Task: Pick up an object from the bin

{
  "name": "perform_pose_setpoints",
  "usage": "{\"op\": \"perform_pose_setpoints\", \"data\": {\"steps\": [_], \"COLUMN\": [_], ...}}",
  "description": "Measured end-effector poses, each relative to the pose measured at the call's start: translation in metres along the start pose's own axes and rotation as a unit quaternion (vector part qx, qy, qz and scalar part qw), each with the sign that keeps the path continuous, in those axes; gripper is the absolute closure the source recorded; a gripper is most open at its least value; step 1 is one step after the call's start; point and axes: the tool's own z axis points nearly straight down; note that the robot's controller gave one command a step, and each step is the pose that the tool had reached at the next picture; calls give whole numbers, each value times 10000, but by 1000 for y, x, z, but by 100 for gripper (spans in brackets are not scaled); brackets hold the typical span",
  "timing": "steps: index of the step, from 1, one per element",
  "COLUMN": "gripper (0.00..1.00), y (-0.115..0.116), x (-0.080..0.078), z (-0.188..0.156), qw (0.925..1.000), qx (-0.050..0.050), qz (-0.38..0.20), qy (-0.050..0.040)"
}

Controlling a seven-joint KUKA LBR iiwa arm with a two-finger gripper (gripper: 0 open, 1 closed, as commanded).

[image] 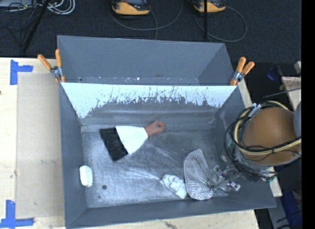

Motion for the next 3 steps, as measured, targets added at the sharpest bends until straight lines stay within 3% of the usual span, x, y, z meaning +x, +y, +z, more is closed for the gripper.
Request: {"op": "perform_pose_setpoints", "data": {"steps": [3], "gripper": [100], "y": [2], "x": [0], "z": [-13], "qw": [10000], "qx": [-16], "qz": [6], "qy": [-17]}}
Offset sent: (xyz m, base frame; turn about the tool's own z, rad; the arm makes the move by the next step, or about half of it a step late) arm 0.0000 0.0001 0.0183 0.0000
